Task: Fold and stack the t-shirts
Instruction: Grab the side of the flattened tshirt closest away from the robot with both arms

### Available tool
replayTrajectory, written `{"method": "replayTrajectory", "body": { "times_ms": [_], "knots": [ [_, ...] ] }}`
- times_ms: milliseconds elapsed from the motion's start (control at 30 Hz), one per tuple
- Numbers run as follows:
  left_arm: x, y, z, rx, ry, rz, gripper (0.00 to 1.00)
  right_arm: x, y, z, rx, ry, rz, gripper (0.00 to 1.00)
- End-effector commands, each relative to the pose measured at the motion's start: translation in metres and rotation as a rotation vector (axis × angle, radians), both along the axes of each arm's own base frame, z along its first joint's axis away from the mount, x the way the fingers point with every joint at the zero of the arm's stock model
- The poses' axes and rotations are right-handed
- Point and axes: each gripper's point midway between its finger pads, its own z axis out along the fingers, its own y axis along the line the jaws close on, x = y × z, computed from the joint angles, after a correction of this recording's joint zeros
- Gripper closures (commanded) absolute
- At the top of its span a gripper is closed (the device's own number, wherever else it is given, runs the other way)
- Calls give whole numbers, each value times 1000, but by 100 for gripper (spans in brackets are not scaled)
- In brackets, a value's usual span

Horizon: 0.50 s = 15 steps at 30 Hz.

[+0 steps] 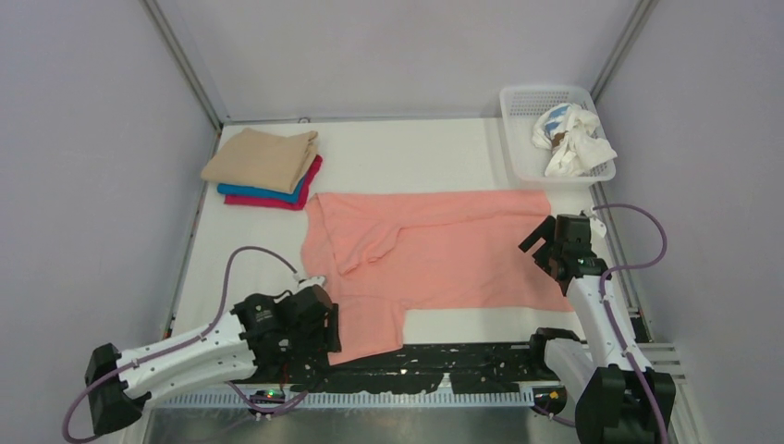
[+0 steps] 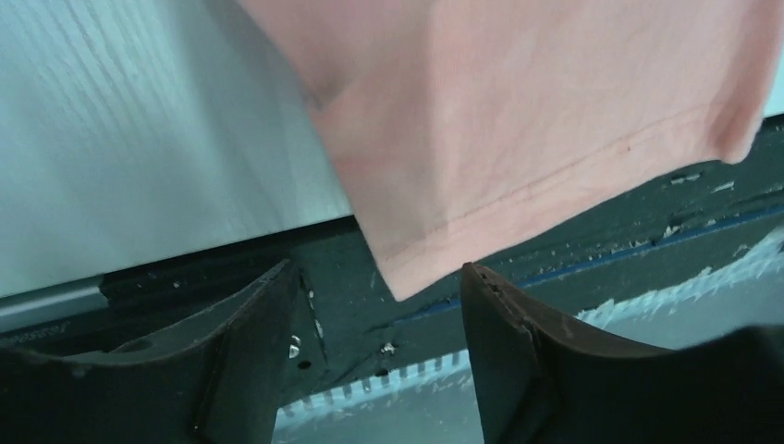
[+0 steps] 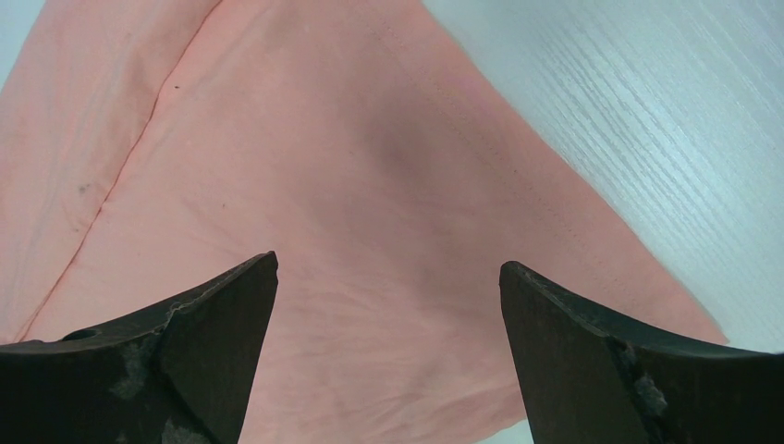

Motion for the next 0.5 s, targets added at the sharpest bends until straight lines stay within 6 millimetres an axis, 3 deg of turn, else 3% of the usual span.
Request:
{"method": "replayTrajectory", "body": {
  "times_ms": [0, 133, 233, 333, 467],
  "knots": [
    [-10, -14, 15, -2, 32, -19, 35, 10, -6, 13, -25, -59, -18, 5],
    [-8, -30, 8, -5, 44, -48, 42, 8, -8, 13, -32, -67, -24, 5],
    [-16, -44, 1, -44, 93, -75, 52, 6, -10, 12, -41, -56, -38, 5],
    [-20, -40, -7, 0, 98, -77, 53, 4, -12, 10, -42, -53, -61, 5],
    [-17, -53, -7, -7, 86, -109, 55, 2, -15, 12, -52, -50, -79, 5]
  ]
}}
